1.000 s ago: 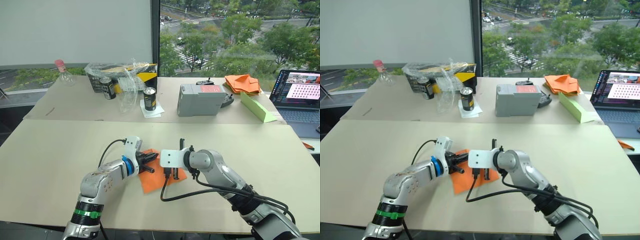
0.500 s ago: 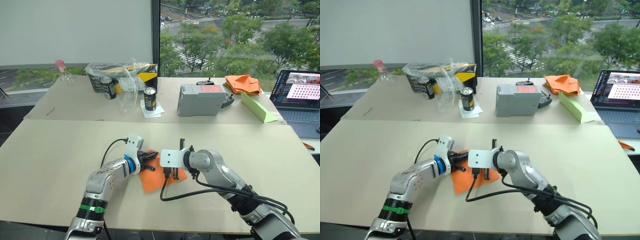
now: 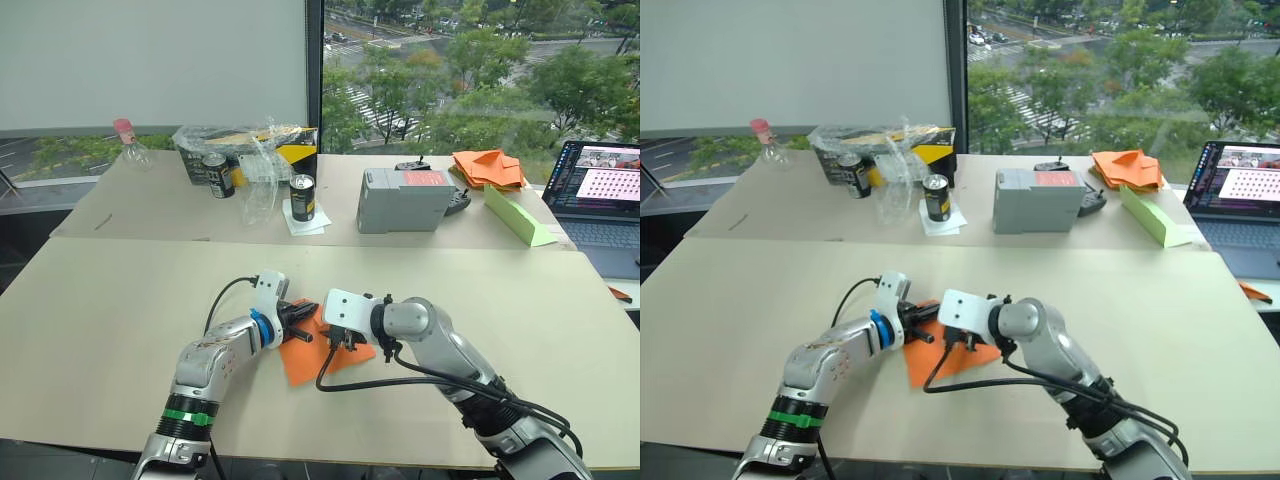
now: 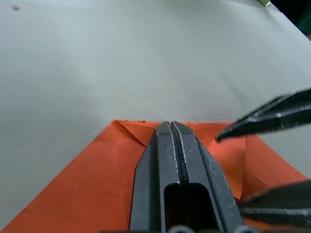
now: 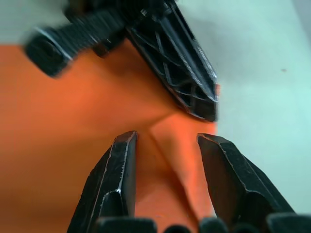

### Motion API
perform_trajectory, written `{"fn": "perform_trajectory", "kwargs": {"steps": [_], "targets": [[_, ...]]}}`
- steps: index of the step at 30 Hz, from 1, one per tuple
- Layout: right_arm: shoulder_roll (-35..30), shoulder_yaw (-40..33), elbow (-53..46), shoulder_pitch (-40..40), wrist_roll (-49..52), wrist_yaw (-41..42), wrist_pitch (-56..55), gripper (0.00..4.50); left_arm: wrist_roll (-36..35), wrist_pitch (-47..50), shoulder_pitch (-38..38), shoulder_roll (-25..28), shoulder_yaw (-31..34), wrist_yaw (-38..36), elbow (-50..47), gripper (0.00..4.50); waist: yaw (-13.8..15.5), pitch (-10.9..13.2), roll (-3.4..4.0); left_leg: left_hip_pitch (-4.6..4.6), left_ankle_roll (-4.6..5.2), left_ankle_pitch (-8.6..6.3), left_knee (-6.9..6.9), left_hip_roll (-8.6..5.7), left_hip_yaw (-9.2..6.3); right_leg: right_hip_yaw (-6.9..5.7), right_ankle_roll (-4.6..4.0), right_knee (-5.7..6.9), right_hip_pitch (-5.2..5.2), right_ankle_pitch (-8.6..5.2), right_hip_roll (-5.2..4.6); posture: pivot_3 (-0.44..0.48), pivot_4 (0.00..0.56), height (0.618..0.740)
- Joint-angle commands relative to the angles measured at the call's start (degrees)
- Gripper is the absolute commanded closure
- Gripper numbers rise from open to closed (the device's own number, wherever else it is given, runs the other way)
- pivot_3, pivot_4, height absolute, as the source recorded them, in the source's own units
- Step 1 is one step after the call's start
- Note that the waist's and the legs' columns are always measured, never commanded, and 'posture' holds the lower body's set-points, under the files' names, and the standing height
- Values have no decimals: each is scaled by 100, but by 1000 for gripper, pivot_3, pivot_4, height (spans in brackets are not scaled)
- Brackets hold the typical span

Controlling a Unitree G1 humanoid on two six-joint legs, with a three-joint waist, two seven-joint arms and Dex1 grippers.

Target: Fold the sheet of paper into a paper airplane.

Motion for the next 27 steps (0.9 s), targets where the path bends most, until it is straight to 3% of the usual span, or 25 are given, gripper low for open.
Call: {"fn": "perform_trajectory", "kwargs": {"steps": [1, 3, 4, 10, 20, 27], "targets": [[28, -593, -595, -9, 717, 224, 624, 2240, 55, 56, 77, 1, -68, -23, -15, 4500, 2, 0, 0, 0, 0, 0, 0, 0, 0, 0, 0, 0, 0, 0, 0, 0, 150, 740], [23, -844, -713, -18, 1029, 252, 956, 2240, 63, 57, 86, 1, -66, -21, -24, 4500, 4, 0, 0, 0, 1, -1, 0, 0, -1, -1, 0, 0, 0, 0, 0, 0, 150, 740], [14, -959, -727, -31, 1149, 224, 1094, 2475, 60, 63, 92, 1, -64, -22, -33, 4500, 5, 0, 0, 0, 2, -1, 0, 0, -1, -1, 0, 0, 0, 0, 0, 0, 150, 740], [-126, -1051, -641, -26, 1376, -20, 1277, 4463, 59, 73, 111, 8, -59, -38, -54, 4500, 6, 0, 0, 1, 37, -21, 0, 0, -1, -1, 0, 2, 0, 0, 0, 0, 150, 740], [363, -882, 121, 94, 1273, -1132, 1091, 4463, 44, 92, 132, -5, -61, -43, -113, 4500, 3, 0, 0, 1, 35, -20, 0, -1, -1, 0, 0, 3, -1, 0, -1, 0, 150, 740], [165, -578, 461, 119, 1031, -1383, 996, 4463, 17, 128, 165, -10, -29, -12, -190, 4500, 1, 0, 1, 2, 35, -20, 0, -1, -1, 0, 0, 5, -1, 0, -1, 0, 150, 740]]}}
